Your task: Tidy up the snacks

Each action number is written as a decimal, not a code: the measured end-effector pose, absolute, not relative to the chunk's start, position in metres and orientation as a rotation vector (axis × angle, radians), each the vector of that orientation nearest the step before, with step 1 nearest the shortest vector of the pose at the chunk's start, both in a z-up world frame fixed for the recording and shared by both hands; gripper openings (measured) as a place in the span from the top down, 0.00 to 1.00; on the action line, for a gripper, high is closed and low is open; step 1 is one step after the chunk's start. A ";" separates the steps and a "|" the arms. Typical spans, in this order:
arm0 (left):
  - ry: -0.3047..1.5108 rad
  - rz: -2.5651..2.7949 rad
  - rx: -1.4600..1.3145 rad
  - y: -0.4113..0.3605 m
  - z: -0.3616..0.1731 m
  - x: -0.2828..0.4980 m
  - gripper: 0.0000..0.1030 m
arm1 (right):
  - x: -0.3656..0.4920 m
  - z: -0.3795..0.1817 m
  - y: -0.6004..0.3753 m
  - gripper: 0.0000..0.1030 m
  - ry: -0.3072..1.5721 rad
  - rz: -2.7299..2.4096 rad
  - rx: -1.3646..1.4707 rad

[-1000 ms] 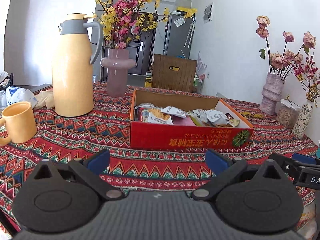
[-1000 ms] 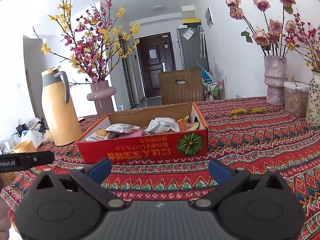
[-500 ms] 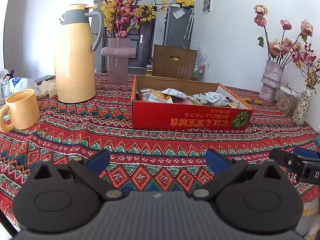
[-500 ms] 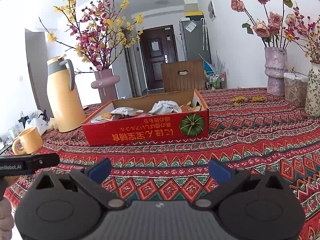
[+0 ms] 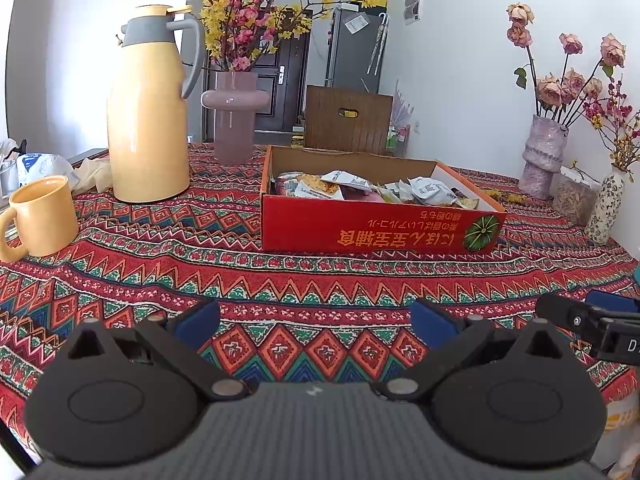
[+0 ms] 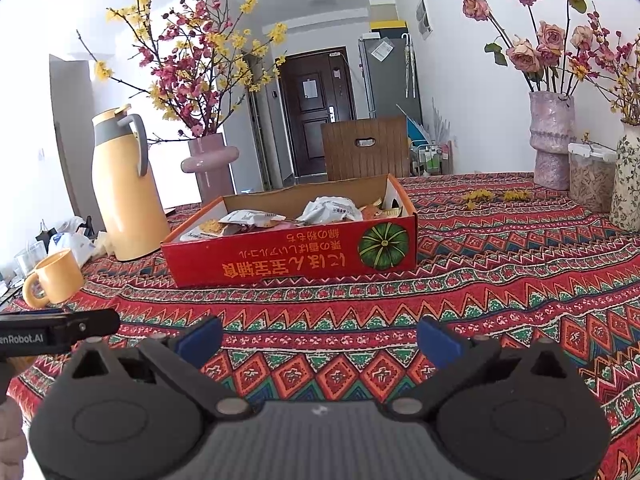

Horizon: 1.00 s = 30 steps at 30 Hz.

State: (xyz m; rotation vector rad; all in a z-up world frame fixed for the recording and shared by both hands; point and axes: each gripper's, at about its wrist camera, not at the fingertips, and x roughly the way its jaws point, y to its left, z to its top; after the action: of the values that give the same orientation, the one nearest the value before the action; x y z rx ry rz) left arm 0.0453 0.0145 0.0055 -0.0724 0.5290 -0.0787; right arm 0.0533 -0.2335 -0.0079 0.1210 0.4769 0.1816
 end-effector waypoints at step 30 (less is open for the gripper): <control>0.521 -0.085 -0.069 0.013 0.005 0.044 0.00 | 0.054 -0.008 -0.233 0.00 0.478 0.183 0.120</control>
State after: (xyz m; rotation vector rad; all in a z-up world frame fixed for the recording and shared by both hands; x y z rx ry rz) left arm 0.0439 0.0130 0.0051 -0.0690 0.5213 -0.0848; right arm 0.0536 -0.2331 -0.0082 0.1201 0.4782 0.1828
